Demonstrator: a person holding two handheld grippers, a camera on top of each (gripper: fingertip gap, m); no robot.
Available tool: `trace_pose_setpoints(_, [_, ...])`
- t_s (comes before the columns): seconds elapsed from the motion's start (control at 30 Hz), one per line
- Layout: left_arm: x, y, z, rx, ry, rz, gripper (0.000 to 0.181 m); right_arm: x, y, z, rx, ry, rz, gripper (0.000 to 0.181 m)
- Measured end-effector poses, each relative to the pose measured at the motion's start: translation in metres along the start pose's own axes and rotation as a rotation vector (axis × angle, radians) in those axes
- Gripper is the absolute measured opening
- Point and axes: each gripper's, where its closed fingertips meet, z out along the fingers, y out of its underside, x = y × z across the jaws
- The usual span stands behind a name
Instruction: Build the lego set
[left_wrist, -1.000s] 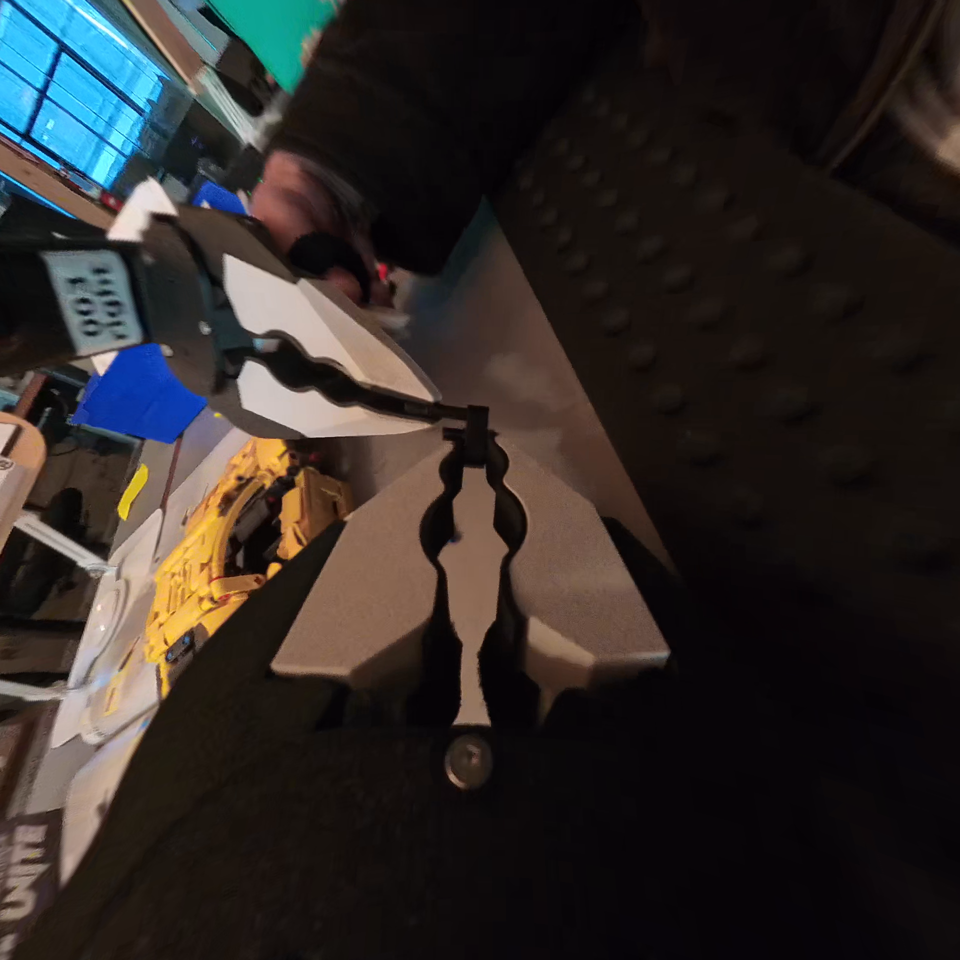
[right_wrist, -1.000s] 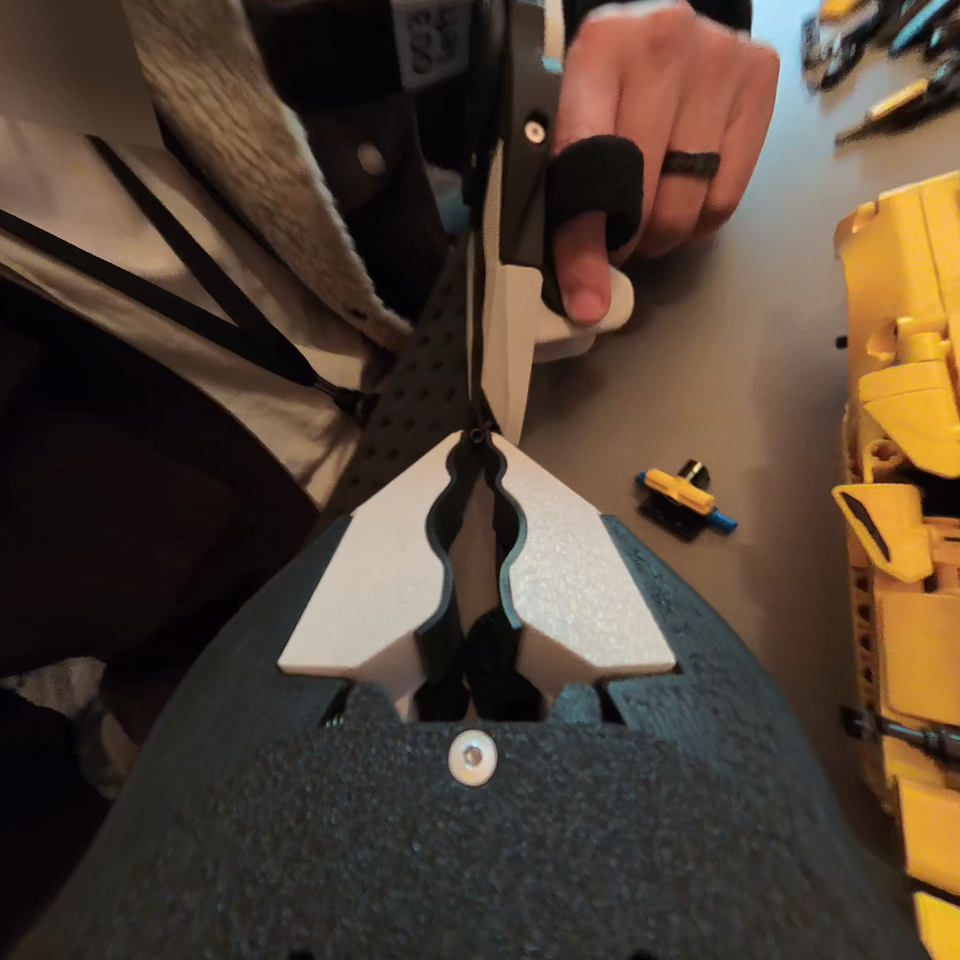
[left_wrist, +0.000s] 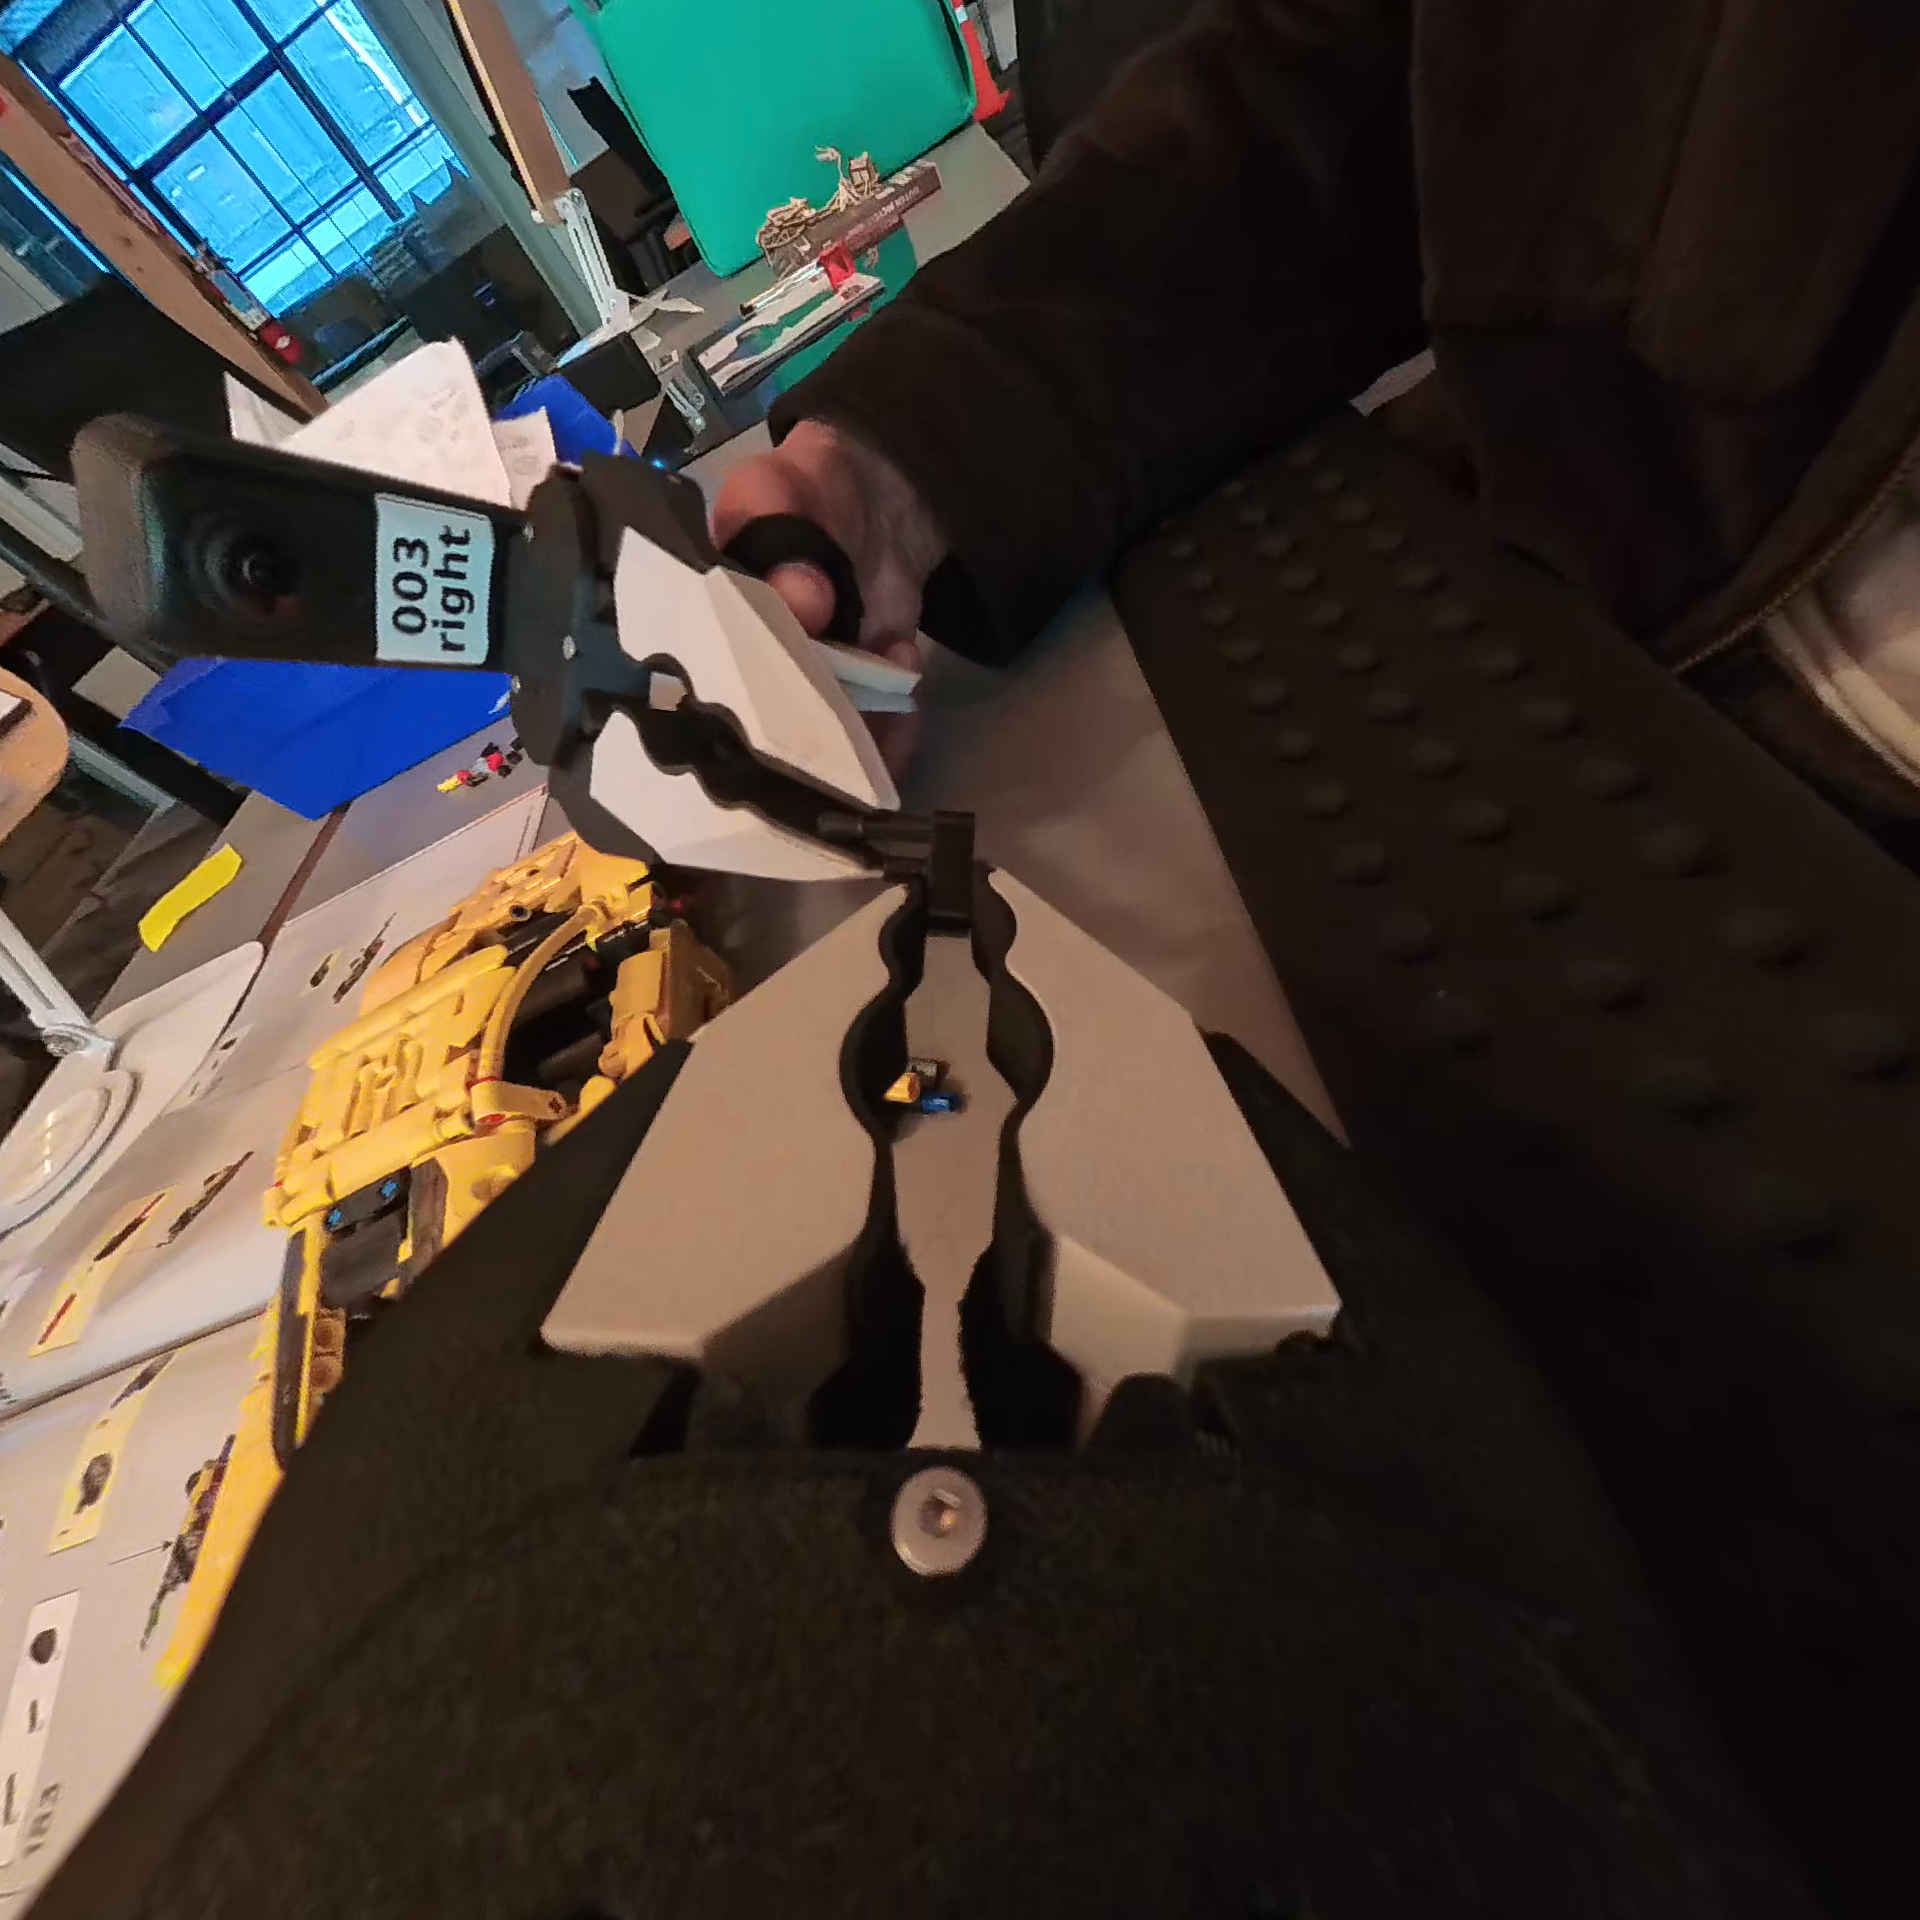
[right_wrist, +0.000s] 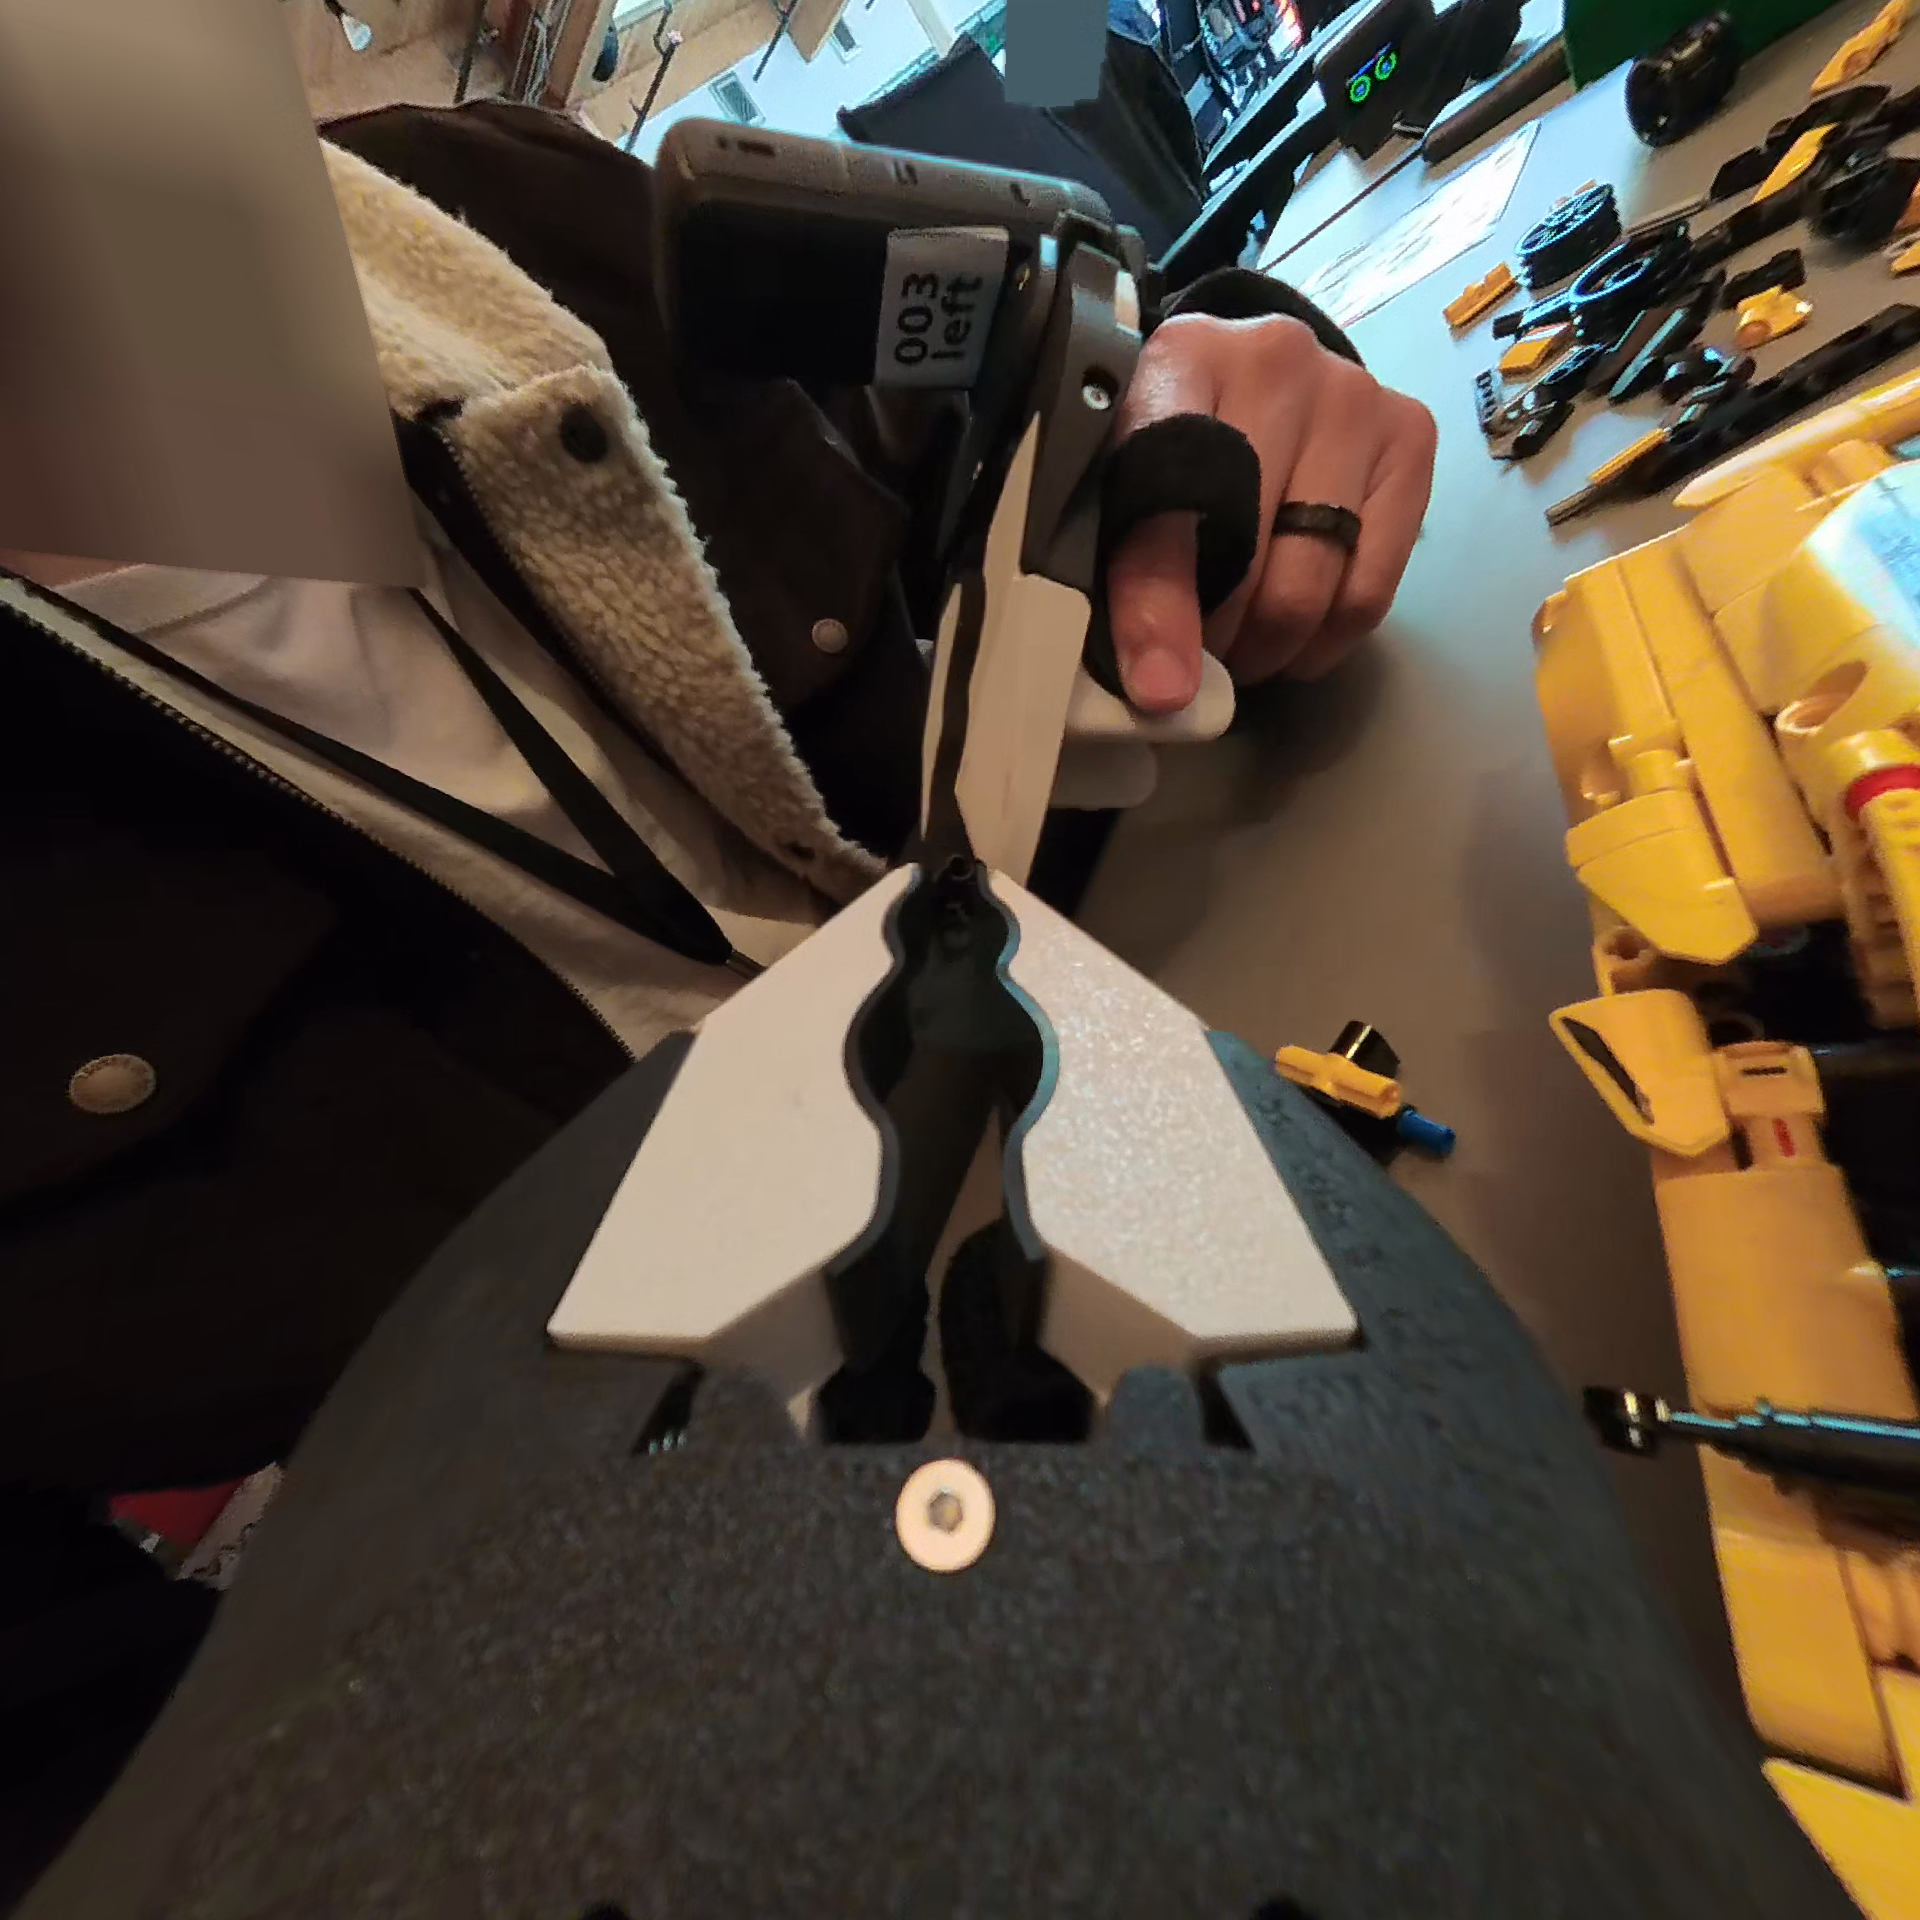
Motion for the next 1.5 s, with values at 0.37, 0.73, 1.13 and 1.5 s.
trace_pose_setpoints(0.37, [-0.040,0.001,-0.013,0.099,-0.009,-0.480,0.008,0.023,-0.034,-0.013,0.075,0.515,-0.502,0.048])
trace_pose_setpoints(0.73, [-0.038,0.000,-0.013,0.108,0.010,-0.499,0.008,0.025,-0.034,-0.013,0.062,0.561,-0.530,0.027])
trace_pose_setpoints(1.13, [-0.039,0.006,-0.012,0.056,-0.019,-0.464,0.007,0.028,-0.028,-0.013,-0.023,0.612,-0.580,0.022])
trace_pose_setpoints(1.5, [-0.051,-0.005,-0.020,0.155,-0.030,-0.543,0.008,0.024,-0.045,-0.016,0.099,0.560,-0.502,0.022])
